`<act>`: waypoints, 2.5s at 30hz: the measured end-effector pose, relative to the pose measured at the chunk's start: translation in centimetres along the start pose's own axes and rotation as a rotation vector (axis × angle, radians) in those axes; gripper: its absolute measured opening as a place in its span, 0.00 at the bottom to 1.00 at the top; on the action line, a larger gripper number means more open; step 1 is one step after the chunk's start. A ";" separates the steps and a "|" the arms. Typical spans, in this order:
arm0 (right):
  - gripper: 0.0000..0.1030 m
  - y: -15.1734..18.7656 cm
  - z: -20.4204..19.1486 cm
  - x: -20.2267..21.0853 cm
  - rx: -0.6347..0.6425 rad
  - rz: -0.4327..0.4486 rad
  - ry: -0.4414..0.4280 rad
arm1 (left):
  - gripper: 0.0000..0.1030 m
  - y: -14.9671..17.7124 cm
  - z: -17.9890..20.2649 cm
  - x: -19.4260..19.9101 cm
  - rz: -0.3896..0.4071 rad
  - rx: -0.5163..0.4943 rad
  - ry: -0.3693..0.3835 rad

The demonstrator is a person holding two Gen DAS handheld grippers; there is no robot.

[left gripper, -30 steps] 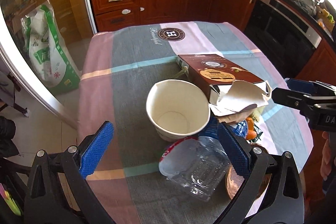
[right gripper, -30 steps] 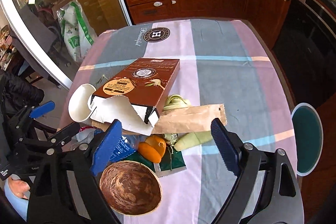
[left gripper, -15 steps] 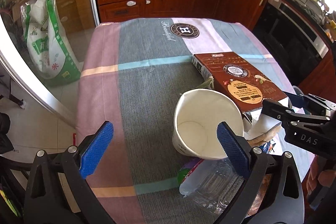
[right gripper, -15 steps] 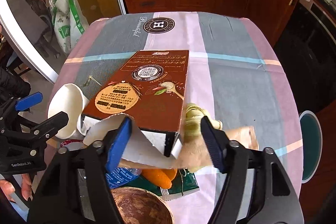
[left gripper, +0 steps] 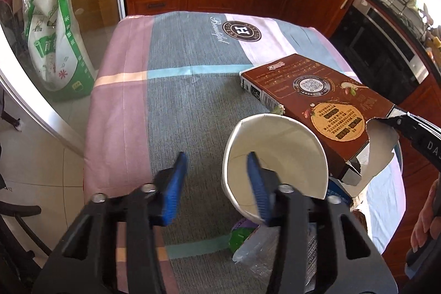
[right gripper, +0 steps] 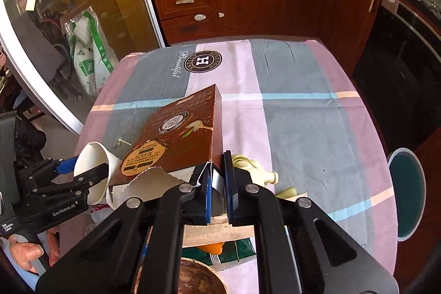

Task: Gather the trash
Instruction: 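Carry the brown box and paper cup over the teal bin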

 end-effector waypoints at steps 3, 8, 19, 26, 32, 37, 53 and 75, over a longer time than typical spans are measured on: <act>0.05 -0.2 -0.1 0.6 0.017 0.015 0.003 | 0.08 0.2 0.2 0.6 0.013 0.003 -0.013; 0.05 -0.9 0.1 2.2 0.029 0.053 0.001 | 0.07 -0.1 0.8 2.9 0.079 0.001 -0.052; 0.05 -2.3 3.3 7.9 -0.010 0.173 0.031 | 0.08 -1.3 4.4 10.1 0.245 -0.043 -0.050; 0.05 -1.3 7.5 12.2 -0.041 0.235 0.079 | 0.08 -0.8 10.7 12.1 0.268 -0.139 0.010; 0.05 1.2 13.3 15.6 -0.093 0.259 0.146 | 0.08 0.3 18.0 11.8 0.252 -0.259 0.069; 0.05 3.9 18.8 18.2 -0.138 0.265 0.219 | 0.08 1.2 24.5 10.9 0.231 -0.361 0.126; 0.05 13.5 35.4 19.1 -0.331 0.177 0.371 | 0.08 4.2 44.3 2.9 0.082 -0.618 0.256; 0.06 16.4 44.1 12.1 -0.356 -0.048 0.442 | 0.09 4.0 54.1 -11.0 -0.116 -0.676 0.256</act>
Point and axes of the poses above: each gripper's, at about its wrist camera, not at the fingertips, and x roughly against the way its jaws point, z to its right, y to its underside, the point moved 1 cm from there along -x, roughly the way its jaws point, and after that the axes turned 3 degrees about z, right-handed, at the moved point
